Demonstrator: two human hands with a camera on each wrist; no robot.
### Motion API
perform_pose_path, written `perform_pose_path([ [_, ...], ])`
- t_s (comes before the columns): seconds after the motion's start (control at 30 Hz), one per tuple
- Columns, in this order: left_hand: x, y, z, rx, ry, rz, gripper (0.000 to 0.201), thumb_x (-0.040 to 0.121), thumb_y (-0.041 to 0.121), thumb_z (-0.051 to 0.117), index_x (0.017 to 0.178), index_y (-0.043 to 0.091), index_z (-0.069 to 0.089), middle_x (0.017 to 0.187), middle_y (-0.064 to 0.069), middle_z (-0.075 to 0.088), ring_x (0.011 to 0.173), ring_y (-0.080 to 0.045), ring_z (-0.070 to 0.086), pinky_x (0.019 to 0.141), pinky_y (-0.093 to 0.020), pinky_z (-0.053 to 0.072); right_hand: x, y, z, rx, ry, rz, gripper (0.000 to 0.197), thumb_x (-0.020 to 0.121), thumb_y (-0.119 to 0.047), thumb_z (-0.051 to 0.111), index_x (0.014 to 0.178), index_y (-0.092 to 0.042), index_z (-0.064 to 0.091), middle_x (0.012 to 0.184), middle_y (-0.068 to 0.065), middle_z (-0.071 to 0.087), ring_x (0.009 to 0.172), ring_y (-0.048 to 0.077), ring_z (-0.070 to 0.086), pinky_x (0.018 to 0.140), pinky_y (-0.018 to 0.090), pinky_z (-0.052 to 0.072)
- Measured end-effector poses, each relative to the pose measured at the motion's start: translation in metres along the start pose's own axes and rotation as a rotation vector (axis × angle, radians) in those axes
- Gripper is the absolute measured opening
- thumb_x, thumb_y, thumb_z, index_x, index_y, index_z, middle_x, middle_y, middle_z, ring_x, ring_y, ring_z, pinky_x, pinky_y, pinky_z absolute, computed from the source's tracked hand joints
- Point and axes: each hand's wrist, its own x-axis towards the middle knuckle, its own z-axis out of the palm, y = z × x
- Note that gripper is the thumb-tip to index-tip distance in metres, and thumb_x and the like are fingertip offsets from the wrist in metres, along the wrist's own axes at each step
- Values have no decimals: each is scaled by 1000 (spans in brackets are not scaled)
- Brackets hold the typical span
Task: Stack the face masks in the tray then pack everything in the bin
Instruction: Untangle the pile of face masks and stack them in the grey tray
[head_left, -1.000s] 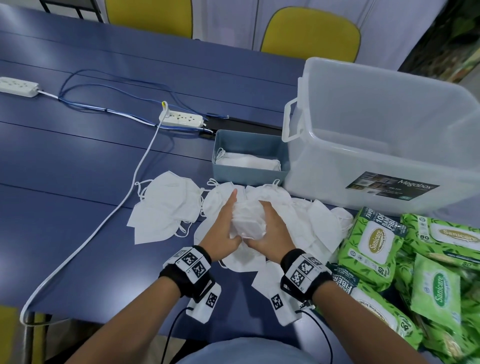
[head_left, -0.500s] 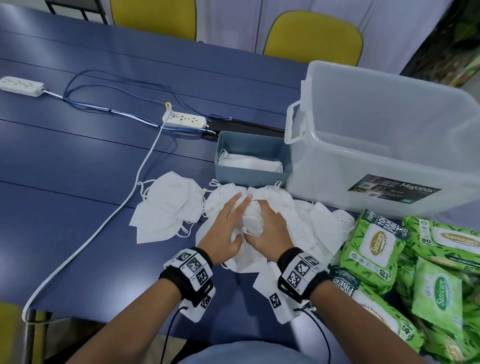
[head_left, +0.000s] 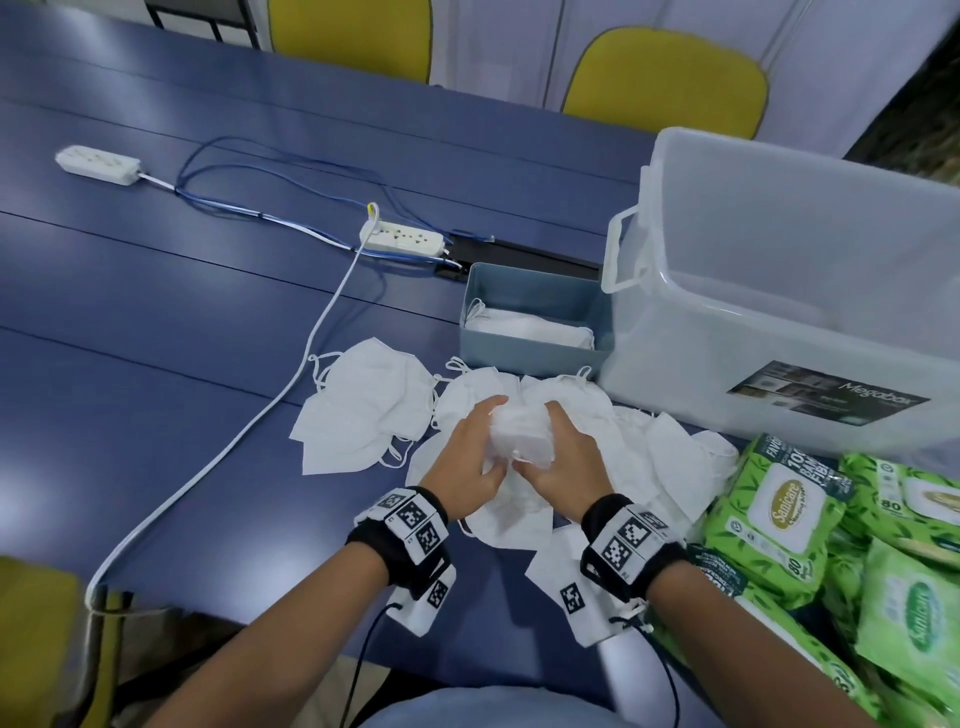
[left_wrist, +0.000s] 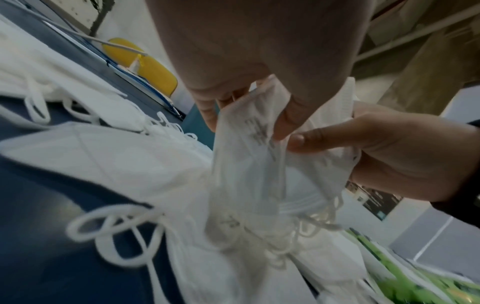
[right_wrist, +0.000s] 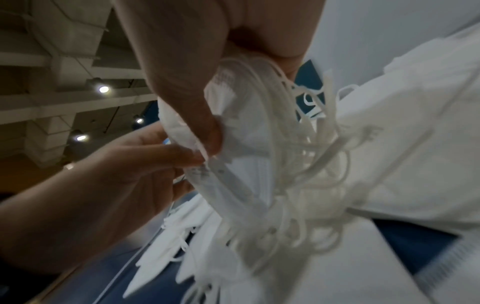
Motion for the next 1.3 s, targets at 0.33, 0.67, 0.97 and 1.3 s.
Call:
perform_pose_path([
  [0.33, 14, -44, -73, 448, 220, -396, 72, 75, 33, 62, 140, 13, 37, 141, -13, 34, 133, -32, 27, 107, -38, 23, 25, -14, -9, 259, 172, 68, 72, 70, -16, 83, 128, -18, 40, 119, -3, 55, 112, 17, 53, 94, 27, 42],
  [0.67, 21, -80, -88, 771, 93, -578, 106, 66, 68, 67, 149, 29, 15, 156, -6, 11, 142, -27, 12, 112, -51, 20, 24, 0, -14, 313, 219, -17, 102, 72, -1, 79, 149, -27, 16, 152, -10, 27, 135, 4, 28, 114, 24, 22],
  [0.97, 30, -66, -104, 682, 249, -461, 54, 93, 40, 53, 141, 19, 38, 132, -10, 48, 121, -30, 44, 99, -44, 34, 22, 19, -12, 209, 179, -28, 74, 84, -5, 68, 141, -34, 31, 136, -18, 34, 127, 5, 31, 106, 20, 22],
  [1.3, 21, 19, -118, -562, 531, -380, 10, 92, 24, 59, 100, 23, 65, 94, 3, 67, 90, -19, 62, 77, -37, 54, 16, 11, -16, 213, 82, 23, 26, 93, -6, 56, 94, -27, 71, 116, 16, 51, 91, -23, 44, 88, 3, 38],
])
